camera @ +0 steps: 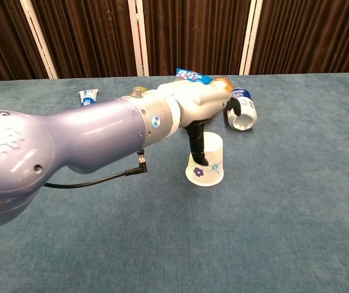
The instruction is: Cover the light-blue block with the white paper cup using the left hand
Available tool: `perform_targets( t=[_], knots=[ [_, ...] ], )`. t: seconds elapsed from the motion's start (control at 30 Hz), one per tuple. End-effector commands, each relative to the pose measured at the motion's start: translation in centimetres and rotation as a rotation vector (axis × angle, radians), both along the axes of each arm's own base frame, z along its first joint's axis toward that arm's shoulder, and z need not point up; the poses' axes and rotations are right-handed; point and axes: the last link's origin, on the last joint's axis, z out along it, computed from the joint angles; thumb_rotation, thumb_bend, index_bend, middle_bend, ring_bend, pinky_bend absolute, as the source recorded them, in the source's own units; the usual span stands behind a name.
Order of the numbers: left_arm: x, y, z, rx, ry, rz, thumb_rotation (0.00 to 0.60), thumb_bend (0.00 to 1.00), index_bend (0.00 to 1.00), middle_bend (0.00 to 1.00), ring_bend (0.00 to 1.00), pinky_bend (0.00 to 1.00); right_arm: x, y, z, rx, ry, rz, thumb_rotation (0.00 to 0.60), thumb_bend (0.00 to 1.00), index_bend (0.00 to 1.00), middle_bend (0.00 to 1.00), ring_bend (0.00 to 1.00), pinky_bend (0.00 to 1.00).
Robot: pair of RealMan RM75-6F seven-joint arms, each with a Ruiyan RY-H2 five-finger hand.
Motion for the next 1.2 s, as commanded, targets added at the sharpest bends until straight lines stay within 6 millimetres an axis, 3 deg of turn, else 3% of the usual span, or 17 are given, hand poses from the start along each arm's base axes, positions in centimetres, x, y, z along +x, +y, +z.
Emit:
perform_targets(
  t=[0.03, 0.23, 0.5, 0.6, 0.67, 0.73, 0.9, 1.2],
  knots=[
    [-0.2, -0.1, 1.0, 0.013, -0.036, 0.005, 0.6, 0.13, 0.12, 0.07, 0.08, 0.19, -0.1, 0.0, 0.0, 0.001, 0.001, -0.002, 0.6, 0.09, 0.0, 0.0, 0.0, 0.11],
    [-2.5, -0.4, 4.4, 0.085, -0.08, 0.007, 0.6, 0.13, 0.12, 0.08, 0.08, 0.19, -0.3, 0.0, 0.0, 0.005, 0.016, -0.014, 0.6, 0.09, 0.0, 0.0, 0.0, 0.11],
    [-10.3, -2.1, 10.6, 0.213, -0.148, 0.115, 0.6, 0.13, 0.11, 0.07, 0.08, 0.19, -0.5, 0.0, 0.0, 0.009, 0.046, -0.032, 0.6, 0.09, 0.0, 0.0, 0.0, 0.11],
    [-13.9, -3.6, 13.3, 0.261, -0.141, 0.143, 0.6, 0.13, 0.04, 0.03, 0.05, 0.15, -0.4, 0.1, -0.1, 0.005, 0.058, -0.03, 0.6, 0.09, 0.0, 0.0, 0.0, 0.11],
    [-18.5, -6.1, 16.2, 0.298, -0.115, 0.229, 0.6, 0.12, 0.0, 0.01, 0.01, 0.08, -0.3, 0.2, -0.3, 0.006, 0.082, -0.022, 0.6, 0.09, 0.0, 0.0, 0.0, 0.12],
    [-20.9, -7.9, 18.0, 0.302, -0.104, 0.248, 0.6, 0.1, 0.0, 0.0, 0.0, 0.02, -0.3, 0.3, -0.4, 0.006, 0.095, -0.021, 0.6, 0.09, 0.0, 0.0, 0.0, 0.11],
    [-24.9, -10.8, 20.9, 0.335, -0.121, 0.315, 0.6, 0.07, 0.0, 0.0, 0.0, 0.0, -0.3, 0.4, -0.5, 0.004, 0.107, -0.025, 0.6, 0.09, 0.0, 0.0, 0.0, 0.11],
    [-29.7, -14.3, 23.6, 0.434, -0.153, 0.377, 0.6, 0.07, 0.0, 0.0, 0.0, 0.0, -0.6, 0.3, -0.2, -0.006, 0.097, -0.042, 0.6, 0.09, 0.0, 0.0, 0.0, 0.11]
  ],
)
